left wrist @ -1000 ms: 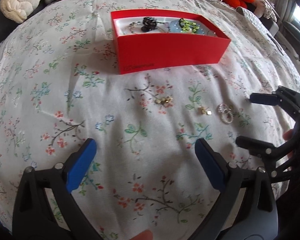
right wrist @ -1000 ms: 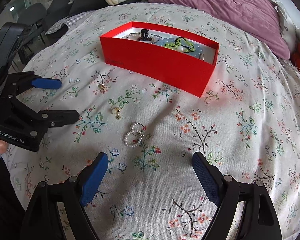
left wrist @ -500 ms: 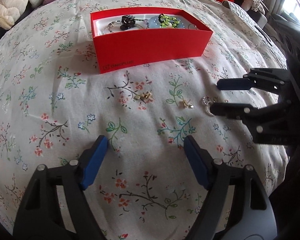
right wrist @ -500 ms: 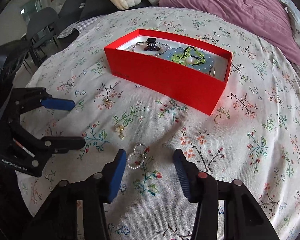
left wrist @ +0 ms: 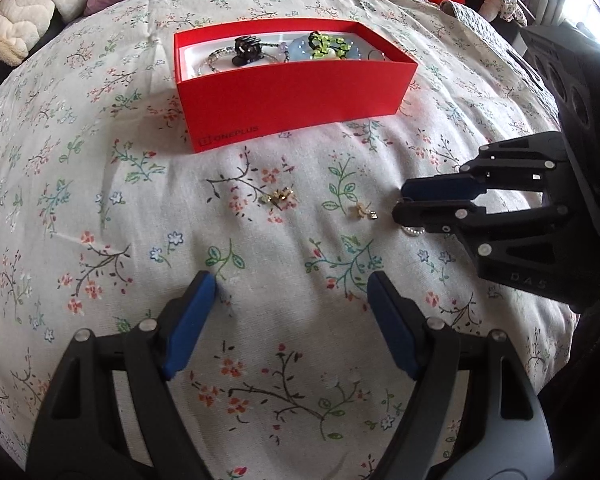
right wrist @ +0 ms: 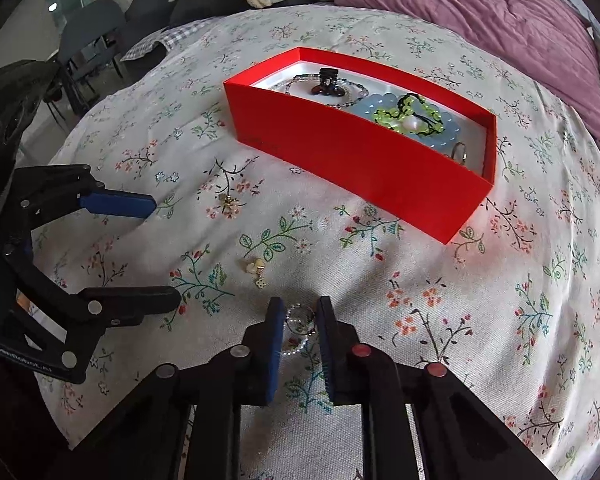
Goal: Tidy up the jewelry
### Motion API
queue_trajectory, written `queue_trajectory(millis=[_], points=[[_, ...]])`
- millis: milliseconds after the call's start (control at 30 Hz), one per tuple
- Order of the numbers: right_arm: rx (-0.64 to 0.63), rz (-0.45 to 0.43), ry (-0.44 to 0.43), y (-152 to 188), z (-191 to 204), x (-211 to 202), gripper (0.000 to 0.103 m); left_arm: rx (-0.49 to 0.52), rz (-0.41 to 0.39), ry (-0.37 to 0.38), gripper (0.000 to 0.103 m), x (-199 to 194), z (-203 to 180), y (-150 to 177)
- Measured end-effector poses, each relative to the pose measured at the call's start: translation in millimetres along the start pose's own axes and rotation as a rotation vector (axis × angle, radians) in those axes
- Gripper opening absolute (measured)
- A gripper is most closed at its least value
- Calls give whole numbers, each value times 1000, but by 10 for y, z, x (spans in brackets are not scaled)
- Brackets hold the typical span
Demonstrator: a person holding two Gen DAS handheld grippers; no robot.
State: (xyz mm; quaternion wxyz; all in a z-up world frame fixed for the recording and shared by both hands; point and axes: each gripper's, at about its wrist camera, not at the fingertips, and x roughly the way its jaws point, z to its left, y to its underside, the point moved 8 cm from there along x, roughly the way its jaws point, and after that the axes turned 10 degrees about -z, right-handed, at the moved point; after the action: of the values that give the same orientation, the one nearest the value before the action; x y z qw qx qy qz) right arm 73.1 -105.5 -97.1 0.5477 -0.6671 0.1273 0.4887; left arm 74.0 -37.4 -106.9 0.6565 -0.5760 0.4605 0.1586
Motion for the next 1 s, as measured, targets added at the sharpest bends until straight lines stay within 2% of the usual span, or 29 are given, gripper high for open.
queue_trajectory(millis=[133,267,367,567,800,900,1000], points=[[3,-10,9,-39,16,-10,10,16,-10,19,77,-17,-75,-20],[42,-26,15,-54,-110,-90,10,55,-10,69,63,3,-255,-35],[70,-33,27,-26,-220,-148,10,91,-2,108,55,54,-433,-32],[93,-45,40,20,-331,-249,10,107,-6,186,47,175,-750,-94],[110,-57,32,59,-377,-352,11,100,-7,175,42,318,-916,-192],[117,-59,35,65,-413,-378,13,78,0,163,31,353,-891,-209],[120,-58,38,76,-448,-391,13,91,8,137,16,372,-871,-203]])
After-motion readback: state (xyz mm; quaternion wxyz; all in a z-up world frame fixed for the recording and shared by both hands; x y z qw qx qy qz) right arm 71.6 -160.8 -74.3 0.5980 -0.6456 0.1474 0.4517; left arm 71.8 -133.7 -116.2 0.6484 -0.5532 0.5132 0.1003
